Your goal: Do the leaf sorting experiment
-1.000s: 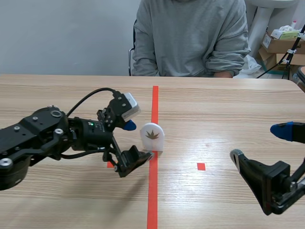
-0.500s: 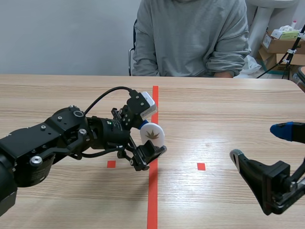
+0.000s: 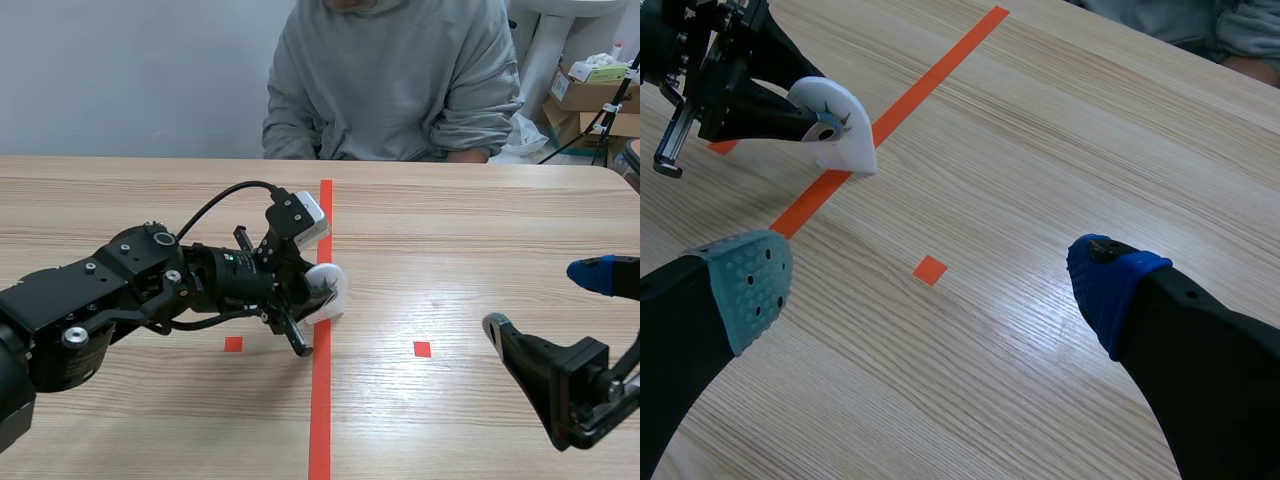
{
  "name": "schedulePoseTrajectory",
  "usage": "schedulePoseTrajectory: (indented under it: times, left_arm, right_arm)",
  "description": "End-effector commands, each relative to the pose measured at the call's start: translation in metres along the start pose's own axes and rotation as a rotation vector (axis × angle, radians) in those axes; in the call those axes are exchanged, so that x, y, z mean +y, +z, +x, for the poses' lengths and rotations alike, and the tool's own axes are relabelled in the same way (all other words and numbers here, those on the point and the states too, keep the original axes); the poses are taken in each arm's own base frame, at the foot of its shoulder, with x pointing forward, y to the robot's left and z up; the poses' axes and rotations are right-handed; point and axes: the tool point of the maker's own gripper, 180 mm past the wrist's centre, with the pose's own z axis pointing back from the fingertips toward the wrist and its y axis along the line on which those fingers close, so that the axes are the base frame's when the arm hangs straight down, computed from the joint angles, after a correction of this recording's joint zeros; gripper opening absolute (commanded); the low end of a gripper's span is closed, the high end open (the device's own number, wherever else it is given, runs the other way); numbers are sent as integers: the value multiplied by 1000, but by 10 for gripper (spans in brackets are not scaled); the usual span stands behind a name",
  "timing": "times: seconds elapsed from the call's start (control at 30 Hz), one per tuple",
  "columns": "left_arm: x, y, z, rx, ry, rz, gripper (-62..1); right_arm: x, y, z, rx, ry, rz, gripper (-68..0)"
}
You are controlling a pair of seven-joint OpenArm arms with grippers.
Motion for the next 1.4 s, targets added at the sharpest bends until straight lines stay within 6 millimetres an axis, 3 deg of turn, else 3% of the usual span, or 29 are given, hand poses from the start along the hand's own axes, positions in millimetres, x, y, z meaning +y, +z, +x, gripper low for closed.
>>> schedulePoseTrajectory:
  times: [0.0,0.2,0.33,0.47,0.67,0.93,1.2,1.37]
  left_arm:
    - [4,0,15,-49,-6,11,-522]
    - [4,0,17,-60,-1,11,-539]
    - [3,7,30,-127,76,-9,-539]
    - [8,27,44,-203,161,-15,-539]
    - [25,71,41,-277,262,73,-539]
    - [67,139,2,-350,438,314,-539]
    - [145,220,-57,-329,545,756,-539]
    - [185,245,-83,-286,541,889,-539]
  right_arm:
    - [-2,-1,12,-42,9,-3,-111]
    - [-2,-1,12,-42,9,-3,-111]
    - [-2,-1,12,-42,9,-3,-111]
    - [-2,-1,12,-42,10,-3,-111]
    - [-2,-1,12,-42,10,-3,-111]
    - [-2,-1,12,-41,10,-3,-111]
    - [-2,-1,12,-42,9,-3,-111]
    - [-2,-1,12,-42,9,-3,-111]
